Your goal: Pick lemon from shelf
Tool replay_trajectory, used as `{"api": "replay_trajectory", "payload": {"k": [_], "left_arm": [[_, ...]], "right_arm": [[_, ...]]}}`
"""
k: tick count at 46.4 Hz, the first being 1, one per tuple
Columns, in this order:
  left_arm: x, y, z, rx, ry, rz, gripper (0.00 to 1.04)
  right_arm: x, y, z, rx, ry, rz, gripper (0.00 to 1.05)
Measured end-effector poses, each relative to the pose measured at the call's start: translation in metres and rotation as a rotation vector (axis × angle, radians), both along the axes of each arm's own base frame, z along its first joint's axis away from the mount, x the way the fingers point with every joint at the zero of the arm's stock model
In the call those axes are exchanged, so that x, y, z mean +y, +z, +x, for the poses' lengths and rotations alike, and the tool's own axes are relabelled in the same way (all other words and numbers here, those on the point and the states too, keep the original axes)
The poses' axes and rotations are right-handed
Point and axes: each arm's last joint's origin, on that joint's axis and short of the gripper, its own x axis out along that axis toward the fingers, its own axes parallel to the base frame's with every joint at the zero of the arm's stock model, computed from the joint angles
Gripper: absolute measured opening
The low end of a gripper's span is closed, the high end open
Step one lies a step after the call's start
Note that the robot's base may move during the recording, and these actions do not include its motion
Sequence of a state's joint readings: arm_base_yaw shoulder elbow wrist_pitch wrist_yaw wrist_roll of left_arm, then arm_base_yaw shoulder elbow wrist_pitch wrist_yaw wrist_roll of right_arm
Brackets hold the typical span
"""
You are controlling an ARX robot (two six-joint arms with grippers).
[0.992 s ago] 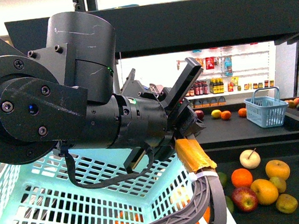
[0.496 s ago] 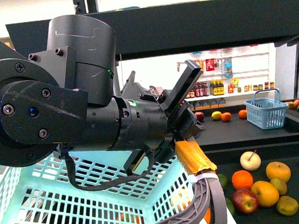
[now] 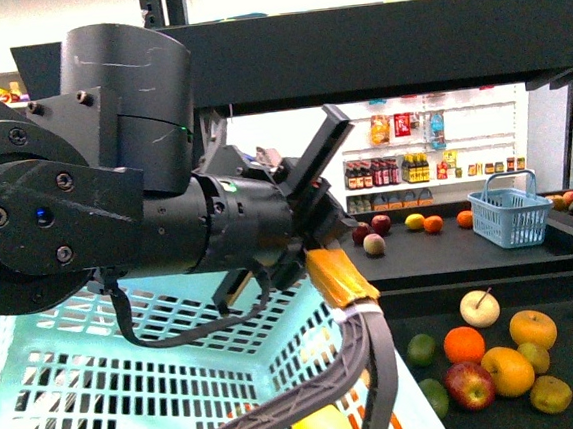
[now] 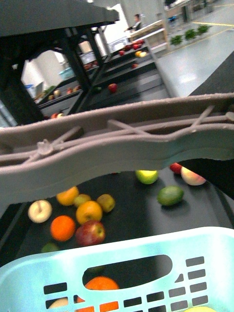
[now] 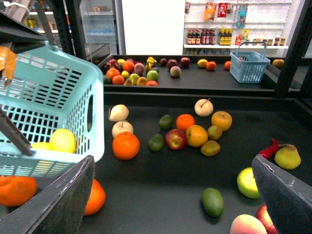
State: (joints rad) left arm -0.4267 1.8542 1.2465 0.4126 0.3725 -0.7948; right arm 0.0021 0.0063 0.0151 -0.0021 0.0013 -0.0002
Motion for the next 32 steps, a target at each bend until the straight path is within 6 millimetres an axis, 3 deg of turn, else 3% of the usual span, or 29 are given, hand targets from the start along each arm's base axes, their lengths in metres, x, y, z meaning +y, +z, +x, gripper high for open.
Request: {"api": "replay_trajectory", "payload": {"k": [7, 18, 24, 32], "left_arm": [[0.031, 0.008, 0.016, -0.029, 0.231, -0.081, 0.08], [0.112, 0.024, 0.039, -0.104, 0.69, -0.337, 0.08], [0.147, 0.031, 0.042, -0.148, 0.806, -0.516, 0.08], [0.175, 0.037, 0.043, -0.223, 0.865, -0.671, 0.08]], "right_arm": [[0.0, 0.0, 0.0, 0.0, 0.0, 0.0, 0.97], [0.0, 0.0, 0.0, 0.0, 0.0, 0.0, 0.97], [0.0, 0.0, 0.0, 0.0, 0.0, 0.0, 0.97], [0.0, 0.0, 0.0, 0.0, 0.0, 0.0, 0.97]]}}
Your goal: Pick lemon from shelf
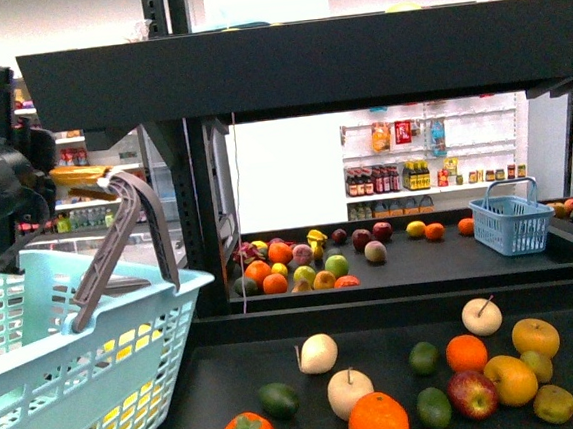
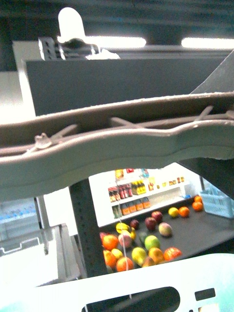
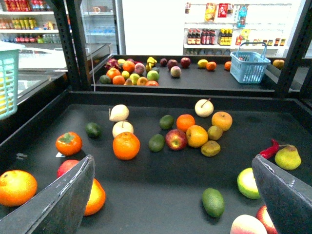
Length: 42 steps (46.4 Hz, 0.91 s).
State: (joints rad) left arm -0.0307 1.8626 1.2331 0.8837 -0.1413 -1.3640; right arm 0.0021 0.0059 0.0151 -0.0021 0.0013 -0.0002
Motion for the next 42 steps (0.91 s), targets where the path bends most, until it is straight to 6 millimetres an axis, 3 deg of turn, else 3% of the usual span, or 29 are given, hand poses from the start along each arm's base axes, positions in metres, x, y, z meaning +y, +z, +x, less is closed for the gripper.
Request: {"api": "replay_trajectory", "payload": {"k": [9, 21, 29, 42], "left_arm": [[0.032, -0.008, 0.004, -0.072, 0.08, -0.042, 0.08], [0.085, -0.042, 0.006, -0.136, 0.199, -0.102, 0.07], [0.095, -0.078, 0.008, -0.128, 0.184, -0.153, 0.07], [0.105, -0.085, 0.003, -0.141, 0.139, -0.149, 0.07]], "right_arm": [[0.0, 0.0, 0.0, 0.0, 0.0, 0.0, 0.97], [0.0, 0.0, 0.0, 0.0, 0.0, 0.0, 0.97], [0.0, 0.0, 0.0, 0.0, 0.0, 0.0, 0.97], [0.0, 0.0, 0.0, 0.0, 0.0, 0.0, 0.97]]}}
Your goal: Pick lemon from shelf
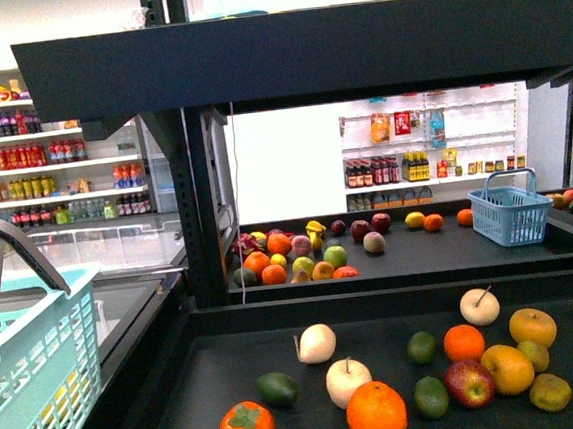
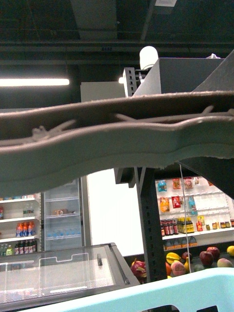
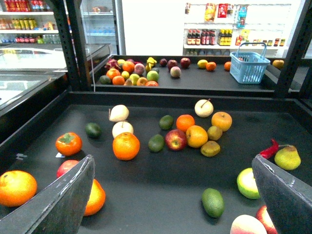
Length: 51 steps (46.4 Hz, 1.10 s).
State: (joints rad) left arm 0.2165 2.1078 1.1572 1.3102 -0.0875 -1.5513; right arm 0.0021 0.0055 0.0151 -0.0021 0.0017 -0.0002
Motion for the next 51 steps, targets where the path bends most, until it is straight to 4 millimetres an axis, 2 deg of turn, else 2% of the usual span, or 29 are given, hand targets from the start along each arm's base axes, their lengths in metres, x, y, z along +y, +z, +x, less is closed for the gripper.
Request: {"api": "replay_trajectory", "payload": {"k": [17, 25, 32, 38, 41, 51], "left_arm": [[0.01, -0.001, -0.002, 0.05, -0.074, 0.032, 0.08], [0.008, -0.007, -0.006, 0.114, -0.082, 0.096, 0.5], [0.003, -0.009, -0.014, 0.156, -0.099, 0.127, 0.73], [-0.002, -0.003, -0.026, 0.171, -0.102, 0.133, 0.94], [-0.003, 0.003, -0.032, 0.172, -0.097, 0.133, 0.99], [-0.005, 0.019, -0.055, 0.18, -0.073, 0.121, 0.97]], "right_arm": [[0.0, 0.0, 0.0, 0.0, 0.0, 0.0, 0.97], [0.0, 0.0, 0.0, 0.0, 0.001, 0.0, 0.97], [0.0, 0.0, 0.0, 0.0, 0.001, 0.0, 0.97], [0.0, 0.0, 0.0, 0.0, 0.001, 0.0, 0.97], [0.0, 0.0, 0.0, 0.0, 0.001, 0.0, 0.97], [0.0, 0.0, 0.0, 0.0, 0.001, 0.0, 0.97]]}}
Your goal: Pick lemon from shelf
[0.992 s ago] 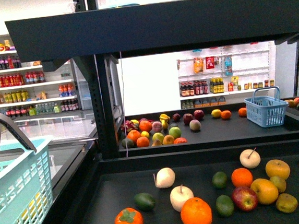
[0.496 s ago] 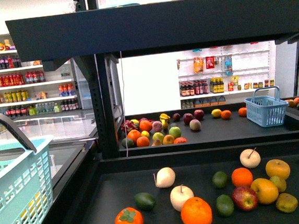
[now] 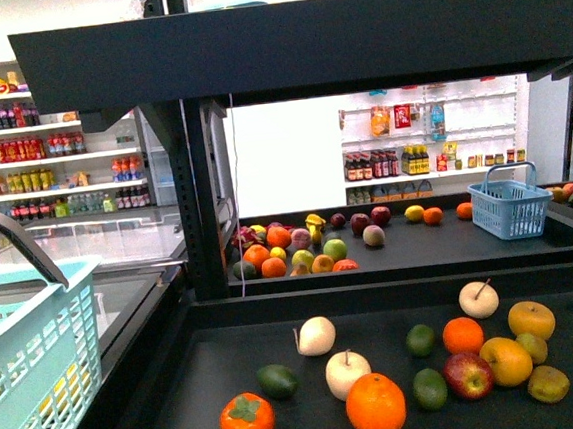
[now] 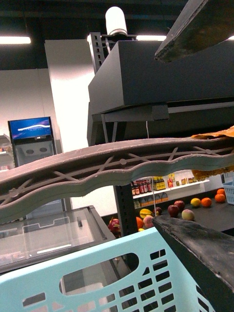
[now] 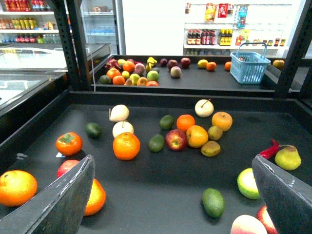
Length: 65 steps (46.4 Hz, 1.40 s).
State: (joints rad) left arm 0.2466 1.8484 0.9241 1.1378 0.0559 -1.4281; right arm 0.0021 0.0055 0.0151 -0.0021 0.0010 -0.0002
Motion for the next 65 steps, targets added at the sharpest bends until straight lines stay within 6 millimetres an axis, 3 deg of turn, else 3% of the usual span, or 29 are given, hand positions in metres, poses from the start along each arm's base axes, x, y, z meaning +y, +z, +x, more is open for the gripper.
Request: {"api": "replay_trajectory", "payload": {"k": [5, 11, 15, 23, 29, 36, 38, 44, 46, 57, 65], "left_arm": [[-0.003, 0.008, -0.018, 0.075, 0.004, 0.015, 0.97], [-0.013, 0.032, -0.039, 0.165, -0.004, 0.155, 0.97], [-0.028, 0.058, -0.062, 0.227, 0.016, 0.372, 0.97], [-0.056, 0.086, -0.103, 0.317, 0.057, 0.754, 0.97], [-0.08, 0.085, -0.144, 0.354, 0.072, 1.045, 0.97], [-0.102, 0.074, -0.188, 0.32, 0.114, 1.211, 0.96], [-0.108, 0.068, -0.202, 0.307, 0.042, 1.283, 0.88], [-0.116, 0.014, -0.244, 0.319, -0.022, 1.363, 0.58], [-0.114, 0.002, -0.25, 0.309, -0.023, 1.368, 0.47], [-0.104, -0.018, -0.257, 0.3, -0.015, 1.372, 0.02], [-0.092, -0.027, -0.26, 0.308, 0.0, 1.374, 0.02]], "right_arm": [[0.0, 0.0, 0.0, 0.0, 0.0, 0.0, 0.97], [0.0, 0.0, 0.0, 0.0, 0.0, 0.0, 0.97], [0.0, 0.0, 0.0, 0.0, 0.0, 0.0, 0.97], [0.0, 0.0, 0.0, 0.0, 0.0, 0.0, 0.97], [0.0, 0.0, 0.0, 0.0, 0.0, 0.0, 0.97], [0.0, 0.0, 0.0, 0.0, 0.0, 0.0, 0.97], [0.0, 0.0, 0.0, 0.0, 0.0, 0.0, 0.97], [0.0, 0.0, 0.0, 0.0, 0.0, 0.0, 0.97], [0.0, 0.0, 0.0, 0.0, 0.0, 0.0, 0.97], [0.0, 0.0, 0.0, 0.0, 0.0, 0.0, 0.97], [0.0, 0.0, 0.0, 0.0, 0.002, 0.0, 0.97]]}}
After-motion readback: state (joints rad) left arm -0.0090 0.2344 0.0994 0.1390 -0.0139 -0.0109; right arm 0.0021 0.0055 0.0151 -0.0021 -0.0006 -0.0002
